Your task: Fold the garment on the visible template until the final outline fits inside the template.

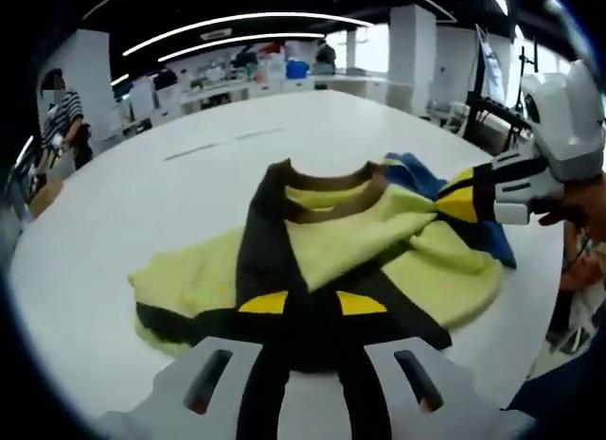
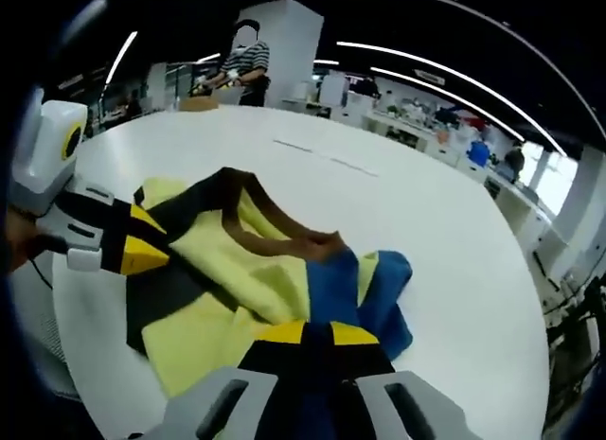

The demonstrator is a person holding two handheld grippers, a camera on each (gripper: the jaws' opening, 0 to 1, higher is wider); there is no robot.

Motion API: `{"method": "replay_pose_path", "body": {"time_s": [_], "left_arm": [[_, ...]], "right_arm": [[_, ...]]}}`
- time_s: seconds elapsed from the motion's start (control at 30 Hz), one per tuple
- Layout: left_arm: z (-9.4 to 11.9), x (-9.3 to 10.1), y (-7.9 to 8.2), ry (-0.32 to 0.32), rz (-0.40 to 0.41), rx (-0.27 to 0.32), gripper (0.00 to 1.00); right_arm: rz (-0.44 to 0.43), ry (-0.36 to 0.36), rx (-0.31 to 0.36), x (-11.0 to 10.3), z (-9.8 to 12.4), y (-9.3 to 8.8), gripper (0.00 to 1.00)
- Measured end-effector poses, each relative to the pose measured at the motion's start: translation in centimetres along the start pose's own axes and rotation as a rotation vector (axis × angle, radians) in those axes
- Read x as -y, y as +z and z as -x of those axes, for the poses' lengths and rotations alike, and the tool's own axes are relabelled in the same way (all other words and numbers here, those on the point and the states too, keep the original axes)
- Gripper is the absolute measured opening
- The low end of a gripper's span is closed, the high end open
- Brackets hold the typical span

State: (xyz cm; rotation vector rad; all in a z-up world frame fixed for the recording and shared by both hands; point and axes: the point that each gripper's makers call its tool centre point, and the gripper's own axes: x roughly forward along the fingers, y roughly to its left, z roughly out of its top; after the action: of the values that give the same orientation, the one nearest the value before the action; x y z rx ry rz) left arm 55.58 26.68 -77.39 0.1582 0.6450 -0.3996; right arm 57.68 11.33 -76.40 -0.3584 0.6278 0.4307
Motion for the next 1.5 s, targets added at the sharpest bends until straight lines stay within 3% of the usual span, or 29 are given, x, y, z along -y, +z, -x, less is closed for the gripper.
{"method": "replay_pose_path", "body": {"time_s": [0.17, 0.27, 0.57, 0.77, 1.27, 1.5], "left_arm": [[0.3, -0.5, -0.3, 0.009, 0.022, -0.014, 0.06], [0.5, -1.0, -0.7, 0.009, 0.09, -0.038, 0.01], [1.8, -1.8, 0.3, 0.023, 0.125, 0.0, 0.0], [3.4, -3.2, 2.1, 0.039, 0.142, 0.063, 0.0], [6.3, -7.7, 7.4, 0.075, 0.19, 0.218, 0.0], [7.3, -9.7, 10.5, 0.093, 0.175, 0.298, 0.0]], "right_arm": [[0.018, -0.006, 0.005, 0.2, 0.1, 0.0, 0.0], [0.012, -0.011, 0.017, 0.3, 0.5, 0.2, 0.0], [0.066, -0.026, 0.013, 1.0, 1.1, 0.4, 0.0], [0.076, -0.046, 0.037, 1.8, 2.1, 1.5, 0.0], [0.128, -0.081, 0.133, 4.2, 3.7, 6.4, 0.0], [0.126, -0.117, 0.173, 6.7, 4.1, 9.0, 0.0]]}}
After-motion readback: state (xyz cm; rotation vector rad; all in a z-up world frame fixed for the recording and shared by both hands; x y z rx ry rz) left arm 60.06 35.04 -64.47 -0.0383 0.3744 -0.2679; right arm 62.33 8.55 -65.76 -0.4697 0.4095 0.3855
